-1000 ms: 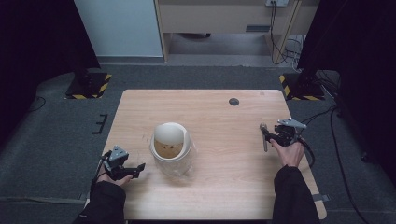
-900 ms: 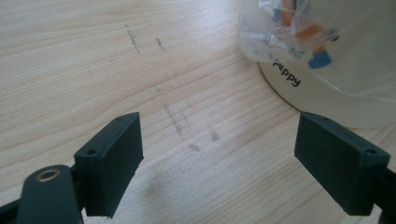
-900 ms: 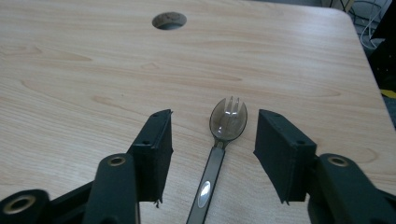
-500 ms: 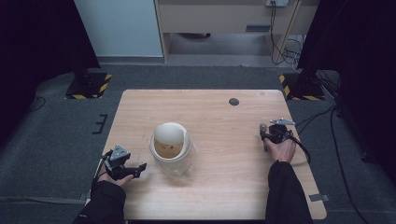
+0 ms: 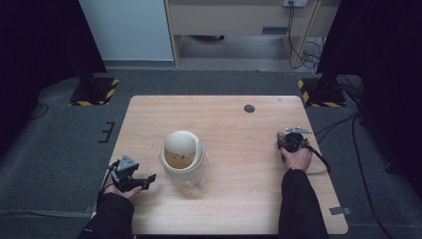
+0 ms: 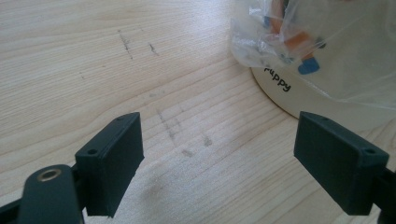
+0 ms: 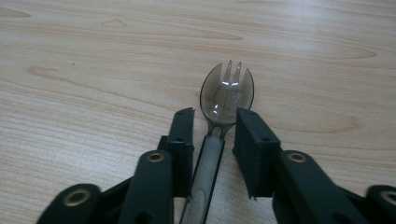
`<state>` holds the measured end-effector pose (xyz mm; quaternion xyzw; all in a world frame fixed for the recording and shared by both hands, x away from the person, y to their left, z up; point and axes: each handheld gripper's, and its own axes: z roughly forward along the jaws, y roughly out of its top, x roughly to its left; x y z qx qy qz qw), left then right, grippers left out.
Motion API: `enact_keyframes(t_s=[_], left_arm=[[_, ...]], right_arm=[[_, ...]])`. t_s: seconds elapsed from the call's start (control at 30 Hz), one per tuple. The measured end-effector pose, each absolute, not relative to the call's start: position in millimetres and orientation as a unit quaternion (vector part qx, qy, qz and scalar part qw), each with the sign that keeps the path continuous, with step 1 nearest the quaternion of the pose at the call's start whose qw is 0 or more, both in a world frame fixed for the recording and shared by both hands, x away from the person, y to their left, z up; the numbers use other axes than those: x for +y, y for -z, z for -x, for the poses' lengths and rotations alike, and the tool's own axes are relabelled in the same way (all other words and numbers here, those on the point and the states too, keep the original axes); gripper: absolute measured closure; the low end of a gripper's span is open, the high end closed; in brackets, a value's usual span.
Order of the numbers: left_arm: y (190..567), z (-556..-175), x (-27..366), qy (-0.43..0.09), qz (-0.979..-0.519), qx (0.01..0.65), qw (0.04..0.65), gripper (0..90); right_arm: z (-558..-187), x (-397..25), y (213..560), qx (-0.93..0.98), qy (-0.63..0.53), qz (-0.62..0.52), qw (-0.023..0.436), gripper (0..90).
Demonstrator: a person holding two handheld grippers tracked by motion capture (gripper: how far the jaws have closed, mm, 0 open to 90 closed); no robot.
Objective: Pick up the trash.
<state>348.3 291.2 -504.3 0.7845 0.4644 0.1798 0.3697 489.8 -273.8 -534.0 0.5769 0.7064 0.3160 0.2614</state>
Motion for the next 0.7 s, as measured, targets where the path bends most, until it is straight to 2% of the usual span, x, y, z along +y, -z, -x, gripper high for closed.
enact_keyframes(t_s=[0.13,0.4,0.7], left_arm=[[504.5,-348.3,290.8,-0.179,-0.785,0.464,0.369,15.3],[505.0,-348.6,291.0,-0.178,-0.785,0.465,0.369,15.4],[505.2,-349.0,291.9,-0.178,-0.783,0.468,0.369,15.4]], right_arm=[[-488.1,-271.6,535.6,0.7,-0.322,-0.579,0.266,79.8],[-483.5,-273.2,530.0,0.7,-0.329,-0.576,0.265,80.1],[-472.3,-273.0,493.6,0.69,-0.396,-0.544,0.266,80.1]])
